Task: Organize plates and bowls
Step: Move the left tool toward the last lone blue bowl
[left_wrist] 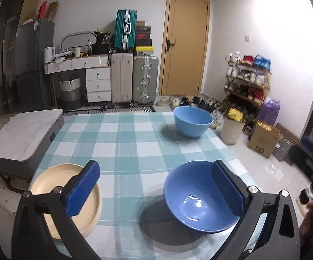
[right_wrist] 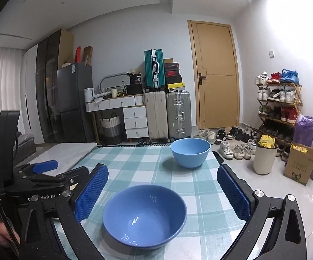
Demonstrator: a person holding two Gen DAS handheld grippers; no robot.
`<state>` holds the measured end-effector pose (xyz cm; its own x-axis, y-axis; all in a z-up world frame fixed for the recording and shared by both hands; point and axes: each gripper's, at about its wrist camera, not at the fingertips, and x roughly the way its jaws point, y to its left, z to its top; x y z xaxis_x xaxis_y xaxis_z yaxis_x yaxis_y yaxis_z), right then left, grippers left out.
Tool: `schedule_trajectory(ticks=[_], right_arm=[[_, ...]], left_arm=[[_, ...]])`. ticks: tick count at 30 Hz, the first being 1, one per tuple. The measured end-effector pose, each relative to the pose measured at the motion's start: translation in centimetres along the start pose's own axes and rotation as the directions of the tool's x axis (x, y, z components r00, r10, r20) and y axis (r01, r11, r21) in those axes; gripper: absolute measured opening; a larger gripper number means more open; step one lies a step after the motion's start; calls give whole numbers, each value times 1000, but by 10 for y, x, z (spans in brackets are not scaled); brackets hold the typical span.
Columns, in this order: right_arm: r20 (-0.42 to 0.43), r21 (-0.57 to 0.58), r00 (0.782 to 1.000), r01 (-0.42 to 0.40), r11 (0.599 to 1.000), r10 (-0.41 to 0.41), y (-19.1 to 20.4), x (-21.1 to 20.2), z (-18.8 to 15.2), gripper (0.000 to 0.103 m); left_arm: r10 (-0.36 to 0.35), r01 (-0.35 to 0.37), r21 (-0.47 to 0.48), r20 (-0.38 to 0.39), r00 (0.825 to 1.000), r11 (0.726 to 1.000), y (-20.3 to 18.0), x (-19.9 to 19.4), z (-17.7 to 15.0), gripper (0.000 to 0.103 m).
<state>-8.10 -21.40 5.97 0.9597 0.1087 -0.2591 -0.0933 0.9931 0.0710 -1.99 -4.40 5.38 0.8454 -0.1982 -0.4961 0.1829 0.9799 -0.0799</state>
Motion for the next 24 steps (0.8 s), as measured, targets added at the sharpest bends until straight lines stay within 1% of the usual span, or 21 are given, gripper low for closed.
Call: schedule_trajectory(ticks=[2,3,5,6,7,8,9,10,11,12,13,14,16,18,19,20,21,23,24], right_arm=[[-33,-4,999,13,1000,-13,-3,8,14,102],[-51,-9,999,10,1000,-10,-4,12,23,102],[-62,3,998,-12,1000,13,-10,21,43,102],[-61,23,998,-24,999,25,-15,25,54,102],[-62,53,997,-46,998,49,-20,30,65,102],[-64,76,995,-68,995,73,-25,36,74,102],[-76,104,991,-104,989,112,-30,42,84,102],[-125,142,971,-188,972,205,-36,55,94,102],[-156,182,946,-254,950,283,-41,64,101,102],[-168,246,918,-314,917,359,-49,75,108,102],[-173,270,909,-325,906,378,-54,82,113,102],[-176,283,910,-320,904,376,-58,88,118,102],[-193,291,920,-277,916,340,-69,106,126,102],[-227,287,924,-238,928,307,-79,125,131,102],[-250,288,924,-213,934,288,-86,138,132,102],[-267,290,925,-191,938,271,-92,148,133,102],[-295,294,922,-163,942,251,-99,163,133,102],[-328,305,912,-143,942,244,-111,189,130,102],[-352,322,904,-128,938,244,-120,206,128,102]], left_arm=[[13,-13,21,-26,1000,1000,2,6,9,103],[1,-1,20,-31,1000,1000,5,8,17,103],[-9,10,21,-26,1000,1000,8,11,31,103],[0,1,38,-23,1000,999,7,14,41,103],[19,-17,67,-30,999,998,4,18,48,103],[56,-51,108,-39,998,993,0,23,56,103],[107,-101,150,-30,994,984,-4,29,67,103],[119,-113,173,-23,993,978,-6,33,75,103],[114,-108,179,-23,993,978,-6,37,81,103],[86,-78,172,-39,995,982,-5,44,91,103],[56,-45,161,-64,996,986,-4,51,98,103],[14,3,147,-116,993,989,-4,66,107,103],[-6,28,121,-176,984,992,-7,88,118,103],[-67,97,114,-249,966,989,-14,118,128,103],[-59,92,111,-266,962,990,-17,132,132,103],[-42,76,117,-269,962,990,-19,142,135,103],[-22,63,138,-281,959,988,-22,158,140,103],[-8,51,138,-298,955,989,-25,180,147,103],[-11,57,141,-311,950,988,-30,196,152,103]])
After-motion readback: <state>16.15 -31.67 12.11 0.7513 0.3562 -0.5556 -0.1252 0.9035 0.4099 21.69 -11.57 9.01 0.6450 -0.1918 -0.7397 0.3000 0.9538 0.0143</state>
